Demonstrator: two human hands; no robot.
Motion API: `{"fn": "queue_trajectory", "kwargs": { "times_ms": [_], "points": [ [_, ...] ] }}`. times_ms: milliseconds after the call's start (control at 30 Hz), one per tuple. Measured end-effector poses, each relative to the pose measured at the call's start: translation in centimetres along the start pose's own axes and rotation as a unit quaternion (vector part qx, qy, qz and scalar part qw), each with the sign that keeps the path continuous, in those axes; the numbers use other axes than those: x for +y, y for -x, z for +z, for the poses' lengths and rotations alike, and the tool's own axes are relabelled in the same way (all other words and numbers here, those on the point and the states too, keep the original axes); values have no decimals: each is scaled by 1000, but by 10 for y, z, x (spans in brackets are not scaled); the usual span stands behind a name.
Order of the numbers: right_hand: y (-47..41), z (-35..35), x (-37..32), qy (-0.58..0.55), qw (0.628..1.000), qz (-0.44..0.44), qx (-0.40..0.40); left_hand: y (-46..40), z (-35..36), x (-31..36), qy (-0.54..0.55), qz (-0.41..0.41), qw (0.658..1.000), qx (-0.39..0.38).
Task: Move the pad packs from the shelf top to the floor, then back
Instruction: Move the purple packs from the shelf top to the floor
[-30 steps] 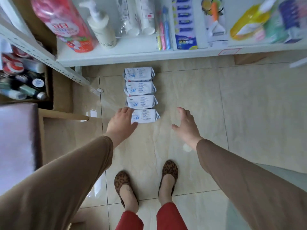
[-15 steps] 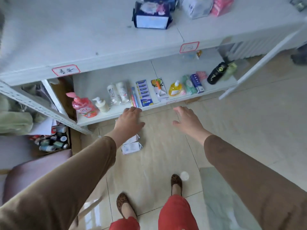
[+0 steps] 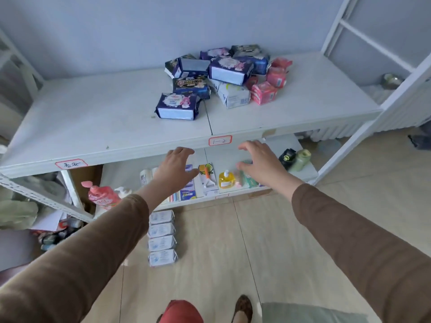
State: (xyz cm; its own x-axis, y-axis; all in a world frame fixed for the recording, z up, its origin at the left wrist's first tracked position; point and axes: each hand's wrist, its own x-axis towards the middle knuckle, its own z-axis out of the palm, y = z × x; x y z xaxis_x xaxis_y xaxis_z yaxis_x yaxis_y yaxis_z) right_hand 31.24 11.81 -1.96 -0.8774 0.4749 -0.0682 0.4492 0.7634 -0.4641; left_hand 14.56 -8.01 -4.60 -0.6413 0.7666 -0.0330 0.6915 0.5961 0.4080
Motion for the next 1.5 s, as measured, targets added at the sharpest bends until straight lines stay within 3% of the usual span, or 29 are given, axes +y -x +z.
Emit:
{"fn": "queue_trajectory", "kwargs": {
  "times_ms": [400, 467, 800, 1033, 1267, 1500],
  "points": [
    [-130, -23, 2, -65, 997, -40, -9, -98, -43, -21, -13, -38, 998, 50],
    [-211, -12, -6, -67, 997, -18, -27, -166, -54, -57, -4, -65, 996, 56],
    [-294, 36, -39, -143, 985, 59, -74, -236, -73, -106, 24, -110, 990, 87],
    [-325, 60, -55, -289, 941, 136, -116, -257, -72, -133, 43, -164, 983, 72],
    [-336, 77, -56, -343, 927, 88, -126, -292, -81, -112, 45, -111, 988, 93],
    [-321, 52, -18, -323, 938, 11, -124, -352, -84, -49, 73, -12, 993, 89]
  ]
}}
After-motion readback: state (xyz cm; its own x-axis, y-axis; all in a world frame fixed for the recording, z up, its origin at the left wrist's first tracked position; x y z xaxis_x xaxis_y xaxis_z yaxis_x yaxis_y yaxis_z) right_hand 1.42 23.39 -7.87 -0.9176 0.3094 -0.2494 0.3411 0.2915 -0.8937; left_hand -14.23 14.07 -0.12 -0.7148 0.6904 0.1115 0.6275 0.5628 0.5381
